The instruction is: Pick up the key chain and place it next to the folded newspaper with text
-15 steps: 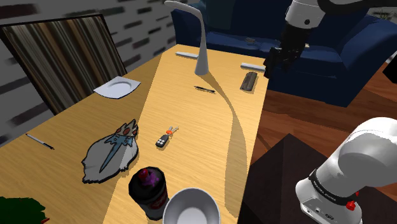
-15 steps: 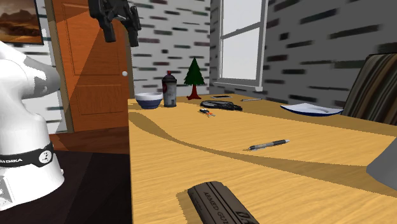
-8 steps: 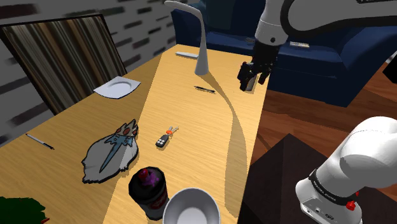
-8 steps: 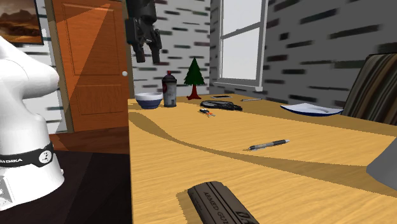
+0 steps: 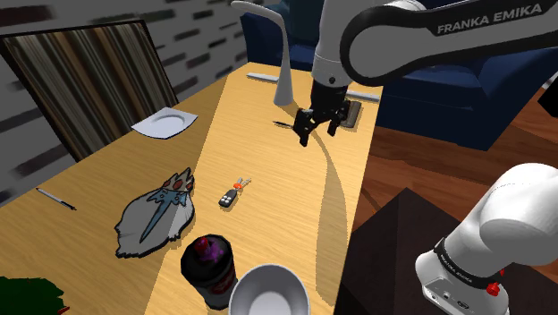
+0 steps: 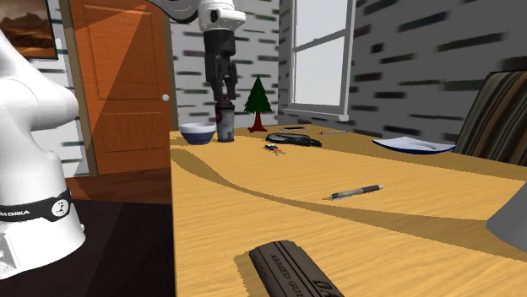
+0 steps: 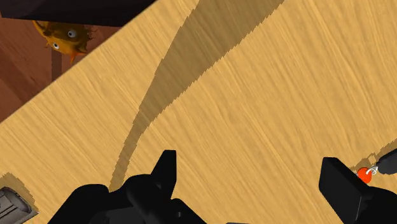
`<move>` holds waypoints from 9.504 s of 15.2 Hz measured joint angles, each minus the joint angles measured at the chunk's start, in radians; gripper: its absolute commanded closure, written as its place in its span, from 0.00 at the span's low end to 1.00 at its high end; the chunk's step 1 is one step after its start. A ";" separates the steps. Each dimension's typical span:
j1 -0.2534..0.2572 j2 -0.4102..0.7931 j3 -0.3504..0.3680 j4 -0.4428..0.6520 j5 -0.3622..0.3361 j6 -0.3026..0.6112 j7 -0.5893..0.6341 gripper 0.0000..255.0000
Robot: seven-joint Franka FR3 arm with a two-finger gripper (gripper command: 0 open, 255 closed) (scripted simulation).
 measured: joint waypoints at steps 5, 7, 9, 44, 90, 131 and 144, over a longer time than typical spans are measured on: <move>0.005 0.173 0.087 0.088 -0.029 0.074 0.103 0.00; 0.007 0.244 0.119 0.128 -0.052 0.099 0.149 0.00; 0.013 0.321 0.152 0.174 -0.084 0.122 0.202 0.00; 0.171 0.872 0.192 0.533 -0.385 0.211 0.520 1.00; -0.190 0.272 -0.039 0.063 -0.071 0.150 -0.213 1.00; -0.416 0.434 -0.360 0.025 -0.117 0.338 -0.736 1.00; -0.417 0.366 -0.360 0.078 -0.123 0.217 -0.733 0.00</move>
